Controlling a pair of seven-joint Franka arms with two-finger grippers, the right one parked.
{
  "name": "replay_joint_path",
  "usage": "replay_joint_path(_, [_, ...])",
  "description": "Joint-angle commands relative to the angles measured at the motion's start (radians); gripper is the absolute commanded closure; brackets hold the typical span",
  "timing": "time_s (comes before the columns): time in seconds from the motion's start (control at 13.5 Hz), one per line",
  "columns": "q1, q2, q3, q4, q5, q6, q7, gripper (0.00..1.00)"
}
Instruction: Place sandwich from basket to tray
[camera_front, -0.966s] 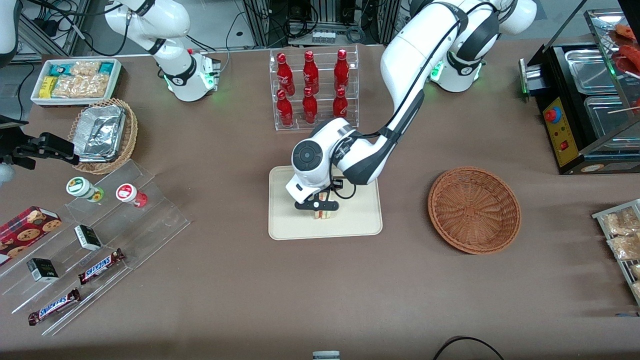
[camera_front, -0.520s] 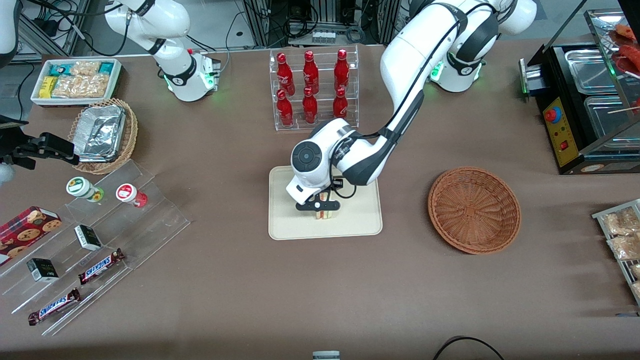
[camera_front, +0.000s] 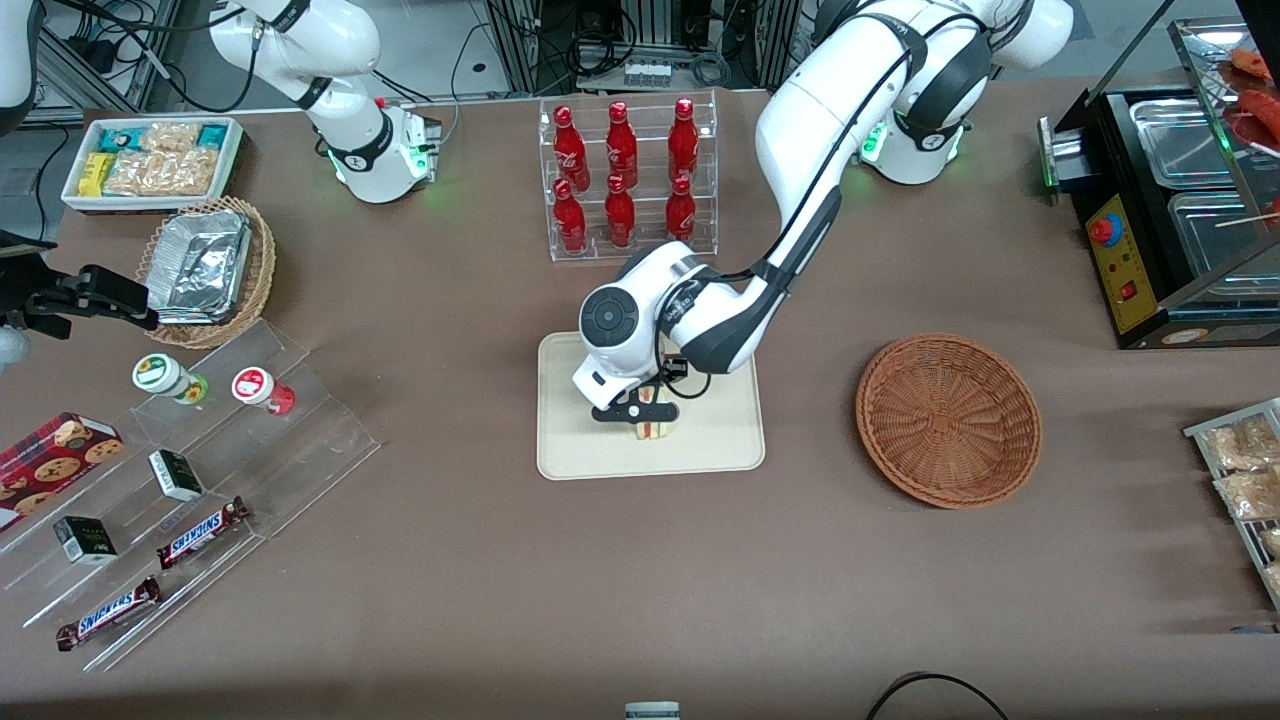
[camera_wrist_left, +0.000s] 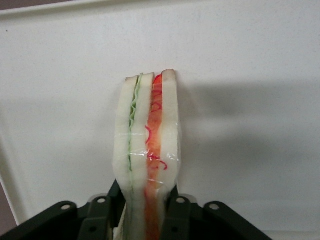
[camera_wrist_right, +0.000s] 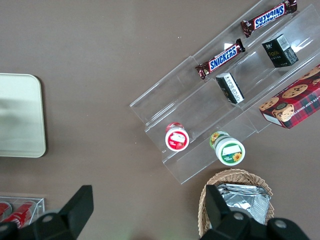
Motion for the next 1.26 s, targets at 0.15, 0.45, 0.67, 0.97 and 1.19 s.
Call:
replay_joint_path(0.15, [-0.016,0.005,0.01,0.043,0.015,-0.023,-0.015,0.0])
replay_joint_path(0.45, [-0.009,-0.074,0.005,0.046,0.005,-0.096,-0.017,0.0])
replay_joint_path(0.67, [0.009,-0.166,0.003,0.062,0.0,-0.19,-0.003,0.0])
replay_joint_path(0.97, [0.062,-0.249,0.01,0.056,-0.005,-0.239,0.15,0.0])
replay_joint_path(1.19, [0.156,-0.286,0.011,0.052,-0.055,-0.345,0.264,0.0])
